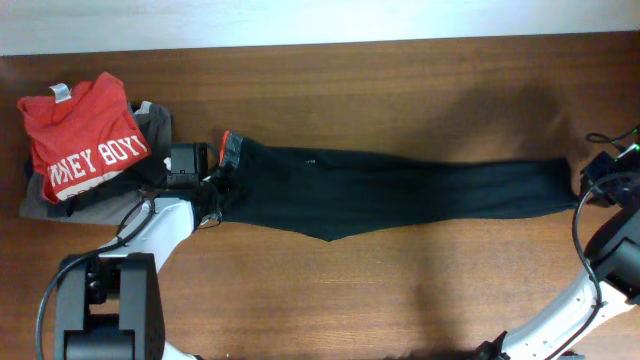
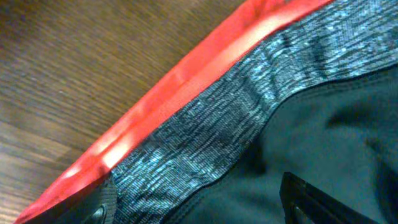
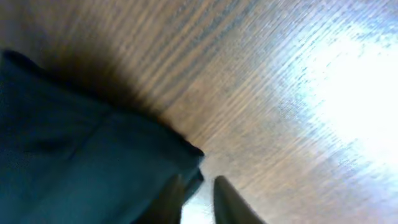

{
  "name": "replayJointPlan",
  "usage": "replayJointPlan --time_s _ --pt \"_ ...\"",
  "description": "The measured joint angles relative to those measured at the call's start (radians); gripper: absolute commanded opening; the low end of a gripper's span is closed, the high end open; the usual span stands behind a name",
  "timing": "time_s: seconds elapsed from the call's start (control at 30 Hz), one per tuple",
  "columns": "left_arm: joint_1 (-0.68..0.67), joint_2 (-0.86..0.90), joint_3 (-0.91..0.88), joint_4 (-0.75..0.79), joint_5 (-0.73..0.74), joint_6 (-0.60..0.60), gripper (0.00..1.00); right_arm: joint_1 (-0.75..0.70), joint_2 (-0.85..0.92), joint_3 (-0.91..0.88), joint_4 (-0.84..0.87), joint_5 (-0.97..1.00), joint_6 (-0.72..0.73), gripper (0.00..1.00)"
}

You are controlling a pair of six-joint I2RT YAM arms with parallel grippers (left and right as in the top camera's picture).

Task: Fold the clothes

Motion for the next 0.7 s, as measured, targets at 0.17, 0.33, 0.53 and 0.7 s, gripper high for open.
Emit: replayJointPlan --time_s 0.17,0.33,0.53,0.7 --pt "0.000 -0.003 -0.001 0.024 0.011 0.004 0.98 -0.002 0.000 0.000 -0.014 0.013 0.002 0.35" --pt "0.000 -0.035 -0.001 0.032 0.013 0.008 0.99 -0.002 0.000 0.000 -0.005 0.011 -0.017 0.44" --pt "0.000 -0.087 0.003 0.082 -0.006 0.008 0.99 -0.002 0.000 0.003 0.030 -0.048 -0.105 0.58" --pt "-0.005 -0.090 0.005 0.198 -0.005 0.018 0.99 -0.002 0.000 0.003 0.042 -0.089 -0.135 0.59"
